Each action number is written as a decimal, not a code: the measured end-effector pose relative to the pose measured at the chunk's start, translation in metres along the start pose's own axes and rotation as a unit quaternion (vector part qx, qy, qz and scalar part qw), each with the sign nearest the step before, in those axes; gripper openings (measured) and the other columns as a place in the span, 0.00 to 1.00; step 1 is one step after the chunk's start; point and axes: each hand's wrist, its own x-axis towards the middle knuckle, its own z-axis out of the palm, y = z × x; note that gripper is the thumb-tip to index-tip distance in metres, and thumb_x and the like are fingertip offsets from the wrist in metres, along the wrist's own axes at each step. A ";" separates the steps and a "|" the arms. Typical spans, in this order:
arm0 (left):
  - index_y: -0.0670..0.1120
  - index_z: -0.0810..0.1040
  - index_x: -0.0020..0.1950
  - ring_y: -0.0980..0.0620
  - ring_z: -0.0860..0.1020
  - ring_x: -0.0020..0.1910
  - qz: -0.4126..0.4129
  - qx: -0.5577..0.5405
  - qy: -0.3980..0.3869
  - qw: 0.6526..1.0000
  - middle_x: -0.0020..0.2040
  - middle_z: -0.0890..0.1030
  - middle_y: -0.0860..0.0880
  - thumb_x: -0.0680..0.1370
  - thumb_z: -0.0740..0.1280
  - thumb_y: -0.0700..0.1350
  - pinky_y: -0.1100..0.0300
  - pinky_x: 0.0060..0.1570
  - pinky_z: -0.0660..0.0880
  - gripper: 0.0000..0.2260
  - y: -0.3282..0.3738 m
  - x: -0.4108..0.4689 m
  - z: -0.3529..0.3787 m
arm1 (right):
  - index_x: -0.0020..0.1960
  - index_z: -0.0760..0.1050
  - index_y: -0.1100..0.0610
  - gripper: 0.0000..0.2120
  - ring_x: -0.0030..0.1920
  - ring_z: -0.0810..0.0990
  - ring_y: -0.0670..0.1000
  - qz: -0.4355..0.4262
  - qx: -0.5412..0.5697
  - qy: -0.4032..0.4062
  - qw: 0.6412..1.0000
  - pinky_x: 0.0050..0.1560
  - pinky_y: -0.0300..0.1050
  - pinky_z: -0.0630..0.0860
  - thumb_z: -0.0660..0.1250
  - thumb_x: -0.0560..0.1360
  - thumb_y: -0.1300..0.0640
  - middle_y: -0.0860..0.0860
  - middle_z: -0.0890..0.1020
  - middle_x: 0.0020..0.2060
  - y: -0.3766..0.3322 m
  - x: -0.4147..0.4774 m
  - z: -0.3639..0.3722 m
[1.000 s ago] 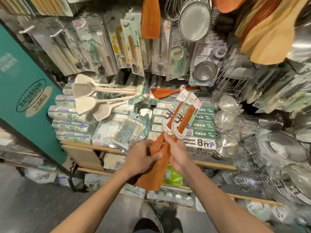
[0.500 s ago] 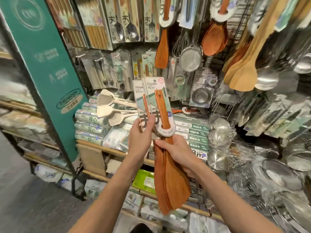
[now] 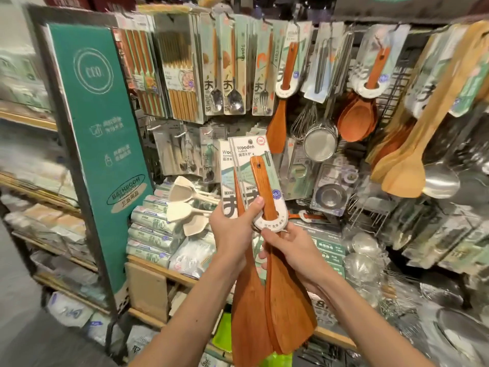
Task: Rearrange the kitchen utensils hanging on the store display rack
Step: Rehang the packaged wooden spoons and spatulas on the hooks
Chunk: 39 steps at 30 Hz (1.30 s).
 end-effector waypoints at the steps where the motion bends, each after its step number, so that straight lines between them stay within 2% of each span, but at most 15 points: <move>1: 0.42 0.82 0.51 0.49 0.86 0.43 0.002 0.003 -0.005 1.000 0.43 0.87 0.47 0.71 0.79 0.40 0.59 0.39 0.82 0.12 0.005 0.009 -0.001 | 0.57 0.76 0.63 0.16 0.31 0.79 0.53 -0.007 0.002 0.009 1.000 0.33 0.46 0.80 0.73 0.72 0.56 0.56 0.80 0.33 -0.003 0.010 0.004; 4: 0.43 0.80 0.50 0.49 0.86 0.44 -0.003 0.001 -0.019 1.000 0.43 0.87 0.47 0.72 0.77 0.46 0.58 0.40 0.81 0.11 0.014 0.041 -0.003 | 0.55 0.76 0.66 0.11 0.30 0.79 0.52 -0.045 -0.008 0.040 0.998 0.32 0.43 0.78 0.69 0.77 0.59 0.58 0.80 0.33 -0.009 0.041 0.019; 8: 0.48 0.81 0.54 0.48 0.84 0.52 -0.014 0.014 -0.027 0.999 0.50 0.86 0.48 0.73 0.73 0.62 0.46 0.55 0.80 0.20 0.027 0.085 -0.005 | 0.53 0.80 0.61 0.08 0.33 0.83 0.49 -0.092 -0.035 0.082 0.992 0.34 0.42 0.79 0.65 0.80 0.57 0.52 0.85 0.36 -0.028 0.079 0.039; 11: 0.49 0.82 0.49 0.48 0.85 0.48 -0.001 0.016 -0.054 0.998 0.47 0.87 0.47 0.77 0.72 0.54 0.42 0.54 0.80 0.10 0.039 0.115 -0.005 | 0.54 0.78 0.59 0.08 0.32 0.83 0.50 -0.113 -0.011 0.129 0.985 0.33 0.44 0.80 0.65 0.80 0.56 0.53 0.85 0.34 -0.039 0.106 0.050; 13: 0.49 0.83 0.48 0.46 0.85 0.47 0.016 0.024 -0.074 0.997 0.45 0.87 0.47 0.77 0.72 0.53 0.41 0.53 0.80 0.08 0.045 0.134 -0.003 | 0.56 0.76 0.59 0.10 0.33 0.83 0.53 -0.124 -0.018 0.153 0.980 0.36 0.49 0.82 0.65 0.80 0.54 0.55 0.84 0.35 -0.045 0.120 0.053; 17: 0.49 0.81 0.56 0.50 0.84 0.51 0.066 0.066 -0.081 0.992 0.51 0.86 0.49 0.72 0.74 0.60 0.43 0.55 0.80 0.20 0.059 0.161 0.011 | 0.56 0.76 0.57 0.09 0.29 0.81 0.51 -0.151 -0.037 0.196 0.968 0.30 0.45 0.79 0.63 0.81 0.52 0.54 0.83 0.32 -0.065 0.137 0.052; 18: 0.50 0.78 0.59 0.52 0.83 0.52 0.084 0.076 -0.090 0.990 0.52 0.85 0.50 0.72 0.74 0.59 0.45 0.56 0.80 0.20 0.062 0.166 0.015 | 0.56 0.76 0.58 0.10 0.27 0.81 0.51 -0.161 -0.040 0.202 0.965 0.28 0.44 0.78 0.63 0.81 0.53 0.55 0.82 0.31 -0.071 0.140 0.051; 21: 0.55 0.68 0.66 0.56 0.83 0.47 0.148 0.068 -0.117 0.980 0.51 0.84 0.51 0.77 0.73 0.44 0.55 0.52 0.80 0.22 0.072 0.174 0.032 | 0.56 0.78 0.61 0.12 0.28 0.81 0.50 -0.187 -0.066 0.235 0.952 0.30 0.43 0.78 0.64 0.81 0.52 0.53 0.83 0.31 -0.088 0.148 0.041; 23: 0.58 0.64 0.69 0.56 0.80 0.55 0.204 0.078 -0.129 0.967 0.59 0.80 0.52 0.77 0.71 0.41 0.56 0.58 0.76 0.26 0.080 0.180 0.041 | 0.54 0.79 0.59 0.11 0.29 0.81 0.48 -0.201 -0.079 0.251 0.944 0.32 0.43 0.78 0.65 0.80 0.52 0.50 0.83 0.31 -0.100 0.153 0.033; 25: 0.58 0.67 0.69 0.62 0.74 0.62 0.254 0.100 -0.133 0.953 0.63 0.75 0.60 0.78 0.71 0.40 0.58 0.66 0.69 0.24 0.089 0.187 0.050 | 0.50 0.79 0.56 0.08 0.28 0.81 0.48 -0.216 -0.077 0.255 0.939 0.29 0.41 0.77 0.65 0.80 0.52 0.49 0.83 0.29 -0.110 0.156 0.027; 28: 0.55 0.74 0.66 0.69 0.72 0.61 0.280 0.105 -0.156 0.941 0.59 0.74 0.67 0.78 0.70 0.40 0.59 0.67 0.70 0.19 0.102 0.196 0.066 | 0.48 0.79 0.55 0.07 0.26 0.79 0.51 -0.242 -0.070 0.266 0.930 0.26 0.41 0.76 0.65 0.80 0.52 0.54 0.82 0.29 -0.123 0.159 0.016; 30: 0.54 0.76 0.65 0.68 0.74 0.60 0.288 0.106 -0.175 0.936 0.59 0.76 0.66 0.79 0.69 0.40 0.55 0.66 0.73 0.17 0.109 0.201 0.077 | 0.51 0.80 0.53 0.07 0.26 0.79 0.52 -0.265 -0.068 0.261 0.926 0.26 0.44 0.77 0.64 0.80 0.53 0.57 0.81 0.30 -0.131 0.161 0.009; 32: 0.53 0.78 0.65 0.65 0.76 0.61 0.303 0.104 -0.184 0.929 0.61 0.79 0.62 0.79 0.69 0.40 0.51 0.64 0.76 0.16 0.116 0.204 0.090 | 0.53 0.79 0.51 0.06 0.27 0.79 0.52 -0.278 -0.064 0.263 0.922 0.26 0.43 0.77 0.64 0.80 0.53 0.55 0.82 0.29 -0.137 0.162 0.001; 37: 0.52 0.77 0.67 0.55 0.78 0.61 0.336 0.110 -0.183 0.917 0.62 0.81 0.54 0.80 0.69 0.42 0.46 0.64 0.75 0.16 0.128 0.208 0.125 | 0.57 0.80 0.55 0.11 0.32 0.82 0.51 -0.294 -0.073 0.282 0.910 0.32 0.45 0.79 0.66 0.79 0.51 0.51 0.84 0.34 -0.148 0.167 -0.018; 39: 0.53 0.78 0.67 0.51 0.79 0.62 0.331 0.097 -0.180 0.921 0.62 0.81 0.52 0.79 0.69 0.43 0.44 0.63 0.75 0.16 0.129 0.212 0.138 | 0.56 0.80 0.55 0.11 0.31 0.81 0.52 -0.294 -0.073 0.279 0.911 0.30 0.43 0.78 0.66 0.79 0.51 0.52 0.84 0.32 -0.153 0.169 -0.022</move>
